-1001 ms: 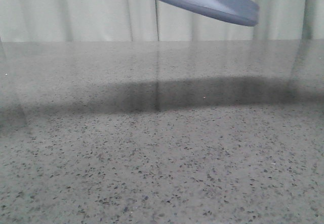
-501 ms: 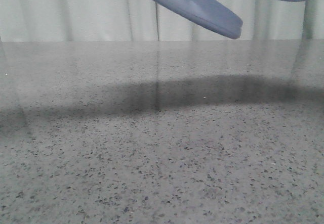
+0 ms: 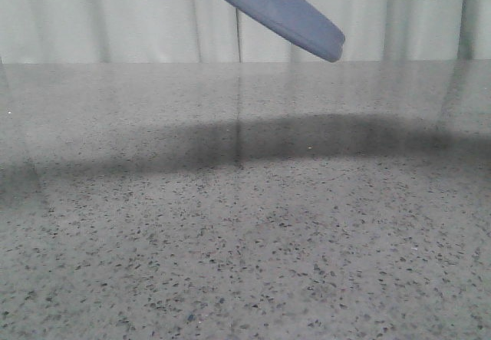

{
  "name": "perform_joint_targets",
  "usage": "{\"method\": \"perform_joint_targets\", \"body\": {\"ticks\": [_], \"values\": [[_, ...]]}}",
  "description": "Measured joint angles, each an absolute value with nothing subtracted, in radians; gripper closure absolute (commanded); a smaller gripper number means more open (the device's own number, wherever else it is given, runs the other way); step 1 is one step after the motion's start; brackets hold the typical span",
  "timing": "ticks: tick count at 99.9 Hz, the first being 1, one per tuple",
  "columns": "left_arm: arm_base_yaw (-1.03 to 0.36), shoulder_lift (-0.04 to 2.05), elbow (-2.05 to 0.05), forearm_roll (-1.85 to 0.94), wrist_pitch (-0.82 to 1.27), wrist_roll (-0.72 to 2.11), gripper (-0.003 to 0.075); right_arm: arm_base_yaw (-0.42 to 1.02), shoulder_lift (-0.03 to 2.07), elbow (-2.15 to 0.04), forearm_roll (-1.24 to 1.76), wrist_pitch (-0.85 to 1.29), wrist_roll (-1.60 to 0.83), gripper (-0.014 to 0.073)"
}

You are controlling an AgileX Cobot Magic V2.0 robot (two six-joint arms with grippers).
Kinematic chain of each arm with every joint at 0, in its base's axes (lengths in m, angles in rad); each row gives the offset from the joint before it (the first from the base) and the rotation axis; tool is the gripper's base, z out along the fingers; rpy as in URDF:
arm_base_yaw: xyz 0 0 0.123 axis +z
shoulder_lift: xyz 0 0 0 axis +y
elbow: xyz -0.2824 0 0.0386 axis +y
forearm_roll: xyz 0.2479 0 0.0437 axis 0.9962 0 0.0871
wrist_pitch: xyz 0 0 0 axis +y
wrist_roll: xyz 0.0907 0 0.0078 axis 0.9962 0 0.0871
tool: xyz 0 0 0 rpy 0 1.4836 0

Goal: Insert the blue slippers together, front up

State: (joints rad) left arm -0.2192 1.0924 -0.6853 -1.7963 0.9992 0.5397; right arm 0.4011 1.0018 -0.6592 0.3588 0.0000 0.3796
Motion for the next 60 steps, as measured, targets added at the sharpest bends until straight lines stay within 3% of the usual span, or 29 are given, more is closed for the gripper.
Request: {"method": "perform_joint_targets", "body": {"ticks": [11,18,37,44,60], "values": [[-0.218,1.092,-0.685,-1.796,0.999,0.543,0.0704,0.401,1.002,-0.659,0.338,0.000,0.380,0.0680],[-0.218,1.092,-0.685,-1.796,1.000,0.543,0.0704,0.397,1.002,-0.659,0.321,0.000,0.380,0.0612],[-0.218,1.092,-0.685,-1.788,0.994,0.544,0.0704,0.366,1.002,-0.659,0.310,0.000,0.380,0.0261],[-0.220,1.092,-0.685,-1.781,0.986,0.544,0.0704,0.351,1.002,-0.659,0.310,0.000,0.380,0.0171],[-0.220,1.094,-0.685,-1.759,0.947,0.544,0.0704,0.334,1.000,-0.661,0.310,0.006,0.381,0.0126]]}}
